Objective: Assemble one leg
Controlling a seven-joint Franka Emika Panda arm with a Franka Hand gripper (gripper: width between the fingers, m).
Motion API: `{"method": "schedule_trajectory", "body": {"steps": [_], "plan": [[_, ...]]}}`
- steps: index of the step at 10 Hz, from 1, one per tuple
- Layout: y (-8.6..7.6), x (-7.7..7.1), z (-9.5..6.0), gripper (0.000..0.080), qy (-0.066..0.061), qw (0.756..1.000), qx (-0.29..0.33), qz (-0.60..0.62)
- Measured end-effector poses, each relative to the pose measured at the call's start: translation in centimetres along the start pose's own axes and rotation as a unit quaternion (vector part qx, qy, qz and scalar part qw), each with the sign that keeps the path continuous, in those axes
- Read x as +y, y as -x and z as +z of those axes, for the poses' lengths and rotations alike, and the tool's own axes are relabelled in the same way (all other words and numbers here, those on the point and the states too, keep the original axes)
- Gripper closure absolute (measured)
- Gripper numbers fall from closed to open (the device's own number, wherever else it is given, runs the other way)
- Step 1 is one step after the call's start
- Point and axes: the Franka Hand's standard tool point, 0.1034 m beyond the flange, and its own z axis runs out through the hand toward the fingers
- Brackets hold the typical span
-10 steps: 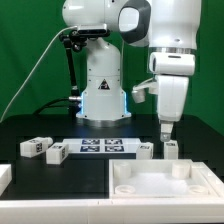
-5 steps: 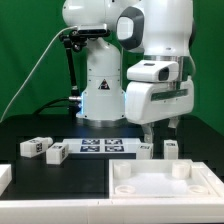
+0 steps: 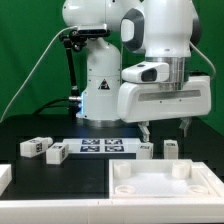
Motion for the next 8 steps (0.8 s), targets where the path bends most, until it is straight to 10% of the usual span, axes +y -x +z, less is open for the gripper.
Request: {"method": "schedule_trajectory", "body": {"steps": [2,8], "plan": [[2.3,-1.2,1.1,0.0151,-0.011,0.994,-0.007,0.106],[1.9,-2.6,0.6,0.0151,-0.023,0.984,-0.019,0.174]]}}
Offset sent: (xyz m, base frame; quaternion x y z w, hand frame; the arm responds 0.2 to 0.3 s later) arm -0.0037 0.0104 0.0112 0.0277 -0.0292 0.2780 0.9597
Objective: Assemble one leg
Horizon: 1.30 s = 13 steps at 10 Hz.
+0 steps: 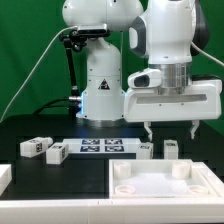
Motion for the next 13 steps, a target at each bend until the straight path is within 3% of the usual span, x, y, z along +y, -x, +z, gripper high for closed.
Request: {"method": "schedule_trajectory", "body": {"steps": [2,5,7,9,11,13], "plan": [[1.4,-0.5,-0.3,0.0151,0.02,0.996,-0.089,-0.022],[1.2,-0.2,-0.5,0.0151,0.035,0.983,-0.181,-0.022],[1.5,0.2,-0.4,0.0151,0.046,0.961,-0.271,-0.024],[1.5,0.3,0.1,0.0151,0.05,0.939,-0.338,-0.027],[1.7,0.1,0.4,0.0151,0.056,0.901,-0.428,-0.038],[1.4,-0.4,1.3,0.0151,0.052,0.893,-0.446,-0.036]]}}
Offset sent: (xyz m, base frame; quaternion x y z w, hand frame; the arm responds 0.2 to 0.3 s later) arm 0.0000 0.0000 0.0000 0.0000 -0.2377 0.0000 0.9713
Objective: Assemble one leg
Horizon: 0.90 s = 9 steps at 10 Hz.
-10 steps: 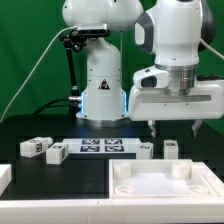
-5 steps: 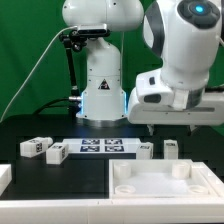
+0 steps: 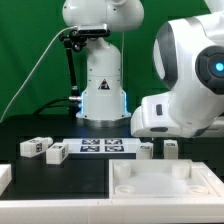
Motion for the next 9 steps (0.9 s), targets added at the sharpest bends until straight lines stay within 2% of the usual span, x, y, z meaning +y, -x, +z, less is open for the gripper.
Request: {"method": "schedule_trajectory", "body": {"steps": [3,9], "plan": [[-0.5,0.1,0.1,0.0151,-0.007,1.0,0.01,-0.002],[-1.2,0.8,2.6,0.0151,-0.009,1.0,0.013,0.007]]}}
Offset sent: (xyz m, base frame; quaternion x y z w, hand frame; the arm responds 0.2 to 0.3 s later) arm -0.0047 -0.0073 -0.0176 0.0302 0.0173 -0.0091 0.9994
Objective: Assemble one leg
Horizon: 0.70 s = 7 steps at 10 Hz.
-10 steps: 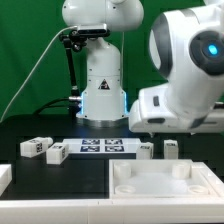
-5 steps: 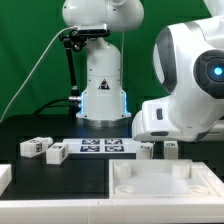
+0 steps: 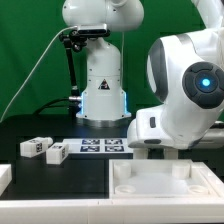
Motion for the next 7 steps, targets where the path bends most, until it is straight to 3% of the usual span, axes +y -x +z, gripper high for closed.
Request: {"method": "schedule_trajectory", "body": {"steps": [3,5,6,7], "plan": [[0.54,0.83,1.36,0.0151,0.002,1.0,-0.014,0.008],[0.56,0.96,1.37,0.0151,0.001,1.0,-0.015,0.009],[0.56,0.96,1.4,0.0284,0.001,1.0,-0.015,0.009],[0.56,0.95,1.4,0.0284,0.001,1.0,-0.015,0.009]]}}
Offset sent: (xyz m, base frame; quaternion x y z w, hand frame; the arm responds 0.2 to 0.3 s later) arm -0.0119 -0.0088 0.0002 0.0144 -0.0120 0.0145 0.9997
